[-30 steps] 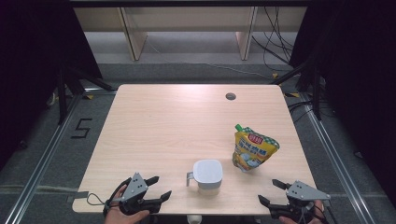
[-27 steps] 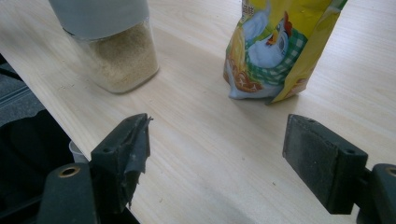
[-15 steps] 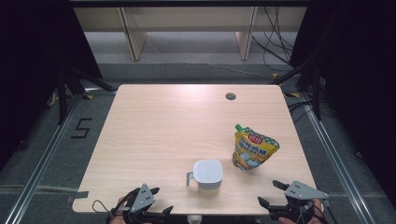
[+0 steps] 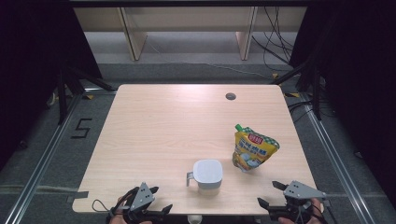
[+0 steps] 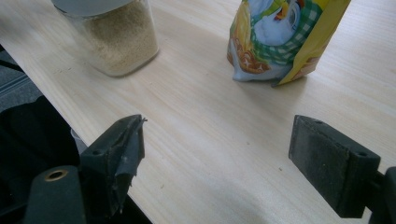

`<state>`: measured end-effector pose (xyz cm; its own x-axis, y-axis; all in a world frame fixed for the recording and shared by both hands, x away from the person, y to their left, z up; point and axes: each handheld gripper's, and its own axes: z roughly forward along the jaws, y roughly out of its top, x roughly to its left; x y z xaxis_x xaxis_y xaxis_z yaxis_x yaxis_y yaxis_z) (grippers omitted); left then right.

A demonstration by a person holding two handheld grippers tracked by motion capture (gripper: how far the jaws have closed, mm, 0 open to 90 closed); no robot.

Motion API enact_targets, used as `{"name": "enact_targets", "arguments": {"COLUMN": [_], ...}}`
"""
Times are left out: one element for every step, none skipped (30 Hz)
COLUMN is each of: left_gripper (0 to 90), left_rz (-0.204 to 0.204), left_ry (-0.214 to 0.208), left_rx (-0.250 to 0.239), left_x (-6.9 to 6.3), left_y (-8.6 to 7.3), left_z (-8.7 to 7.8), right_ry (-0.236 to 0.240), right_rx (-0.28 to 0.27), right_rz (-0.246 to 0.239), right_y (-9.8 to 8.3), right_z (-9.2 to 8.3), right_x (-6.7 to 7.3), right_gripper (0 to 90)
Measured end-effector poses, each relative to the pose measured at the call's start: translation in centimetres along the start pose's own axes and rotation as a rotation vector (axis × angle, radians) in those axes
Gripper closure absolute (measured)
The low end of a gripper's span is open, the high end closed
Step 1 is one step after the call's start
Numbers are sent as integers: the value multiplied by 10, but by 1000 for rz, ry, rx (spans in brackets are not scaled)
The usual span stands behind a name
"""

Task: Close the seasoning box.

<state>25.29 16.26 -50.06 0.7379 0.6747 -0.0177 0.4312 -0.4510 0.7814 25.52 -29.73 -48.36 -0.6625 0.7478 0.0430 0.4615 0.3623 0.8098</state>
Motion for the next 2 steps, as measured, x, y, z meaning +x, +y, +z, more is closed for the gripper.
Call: {"name": "enact_targets", "arguments": {"left_gripper": [237, 237], "left_rz": [-1, -19], "left_ry": [-7, -5], "left_rx": [-4, -19], "left_x": [0, -1], "left_y": [0, 0], "left_z": [0, 1], "right_ry": [14, 17], "right_rx": [9, 12], "right_rz": [9, -1], "right_y": [0, 0], "right_z": [1, 1], "right_x": [0, 0], "right_gripper": [190, 190]}}
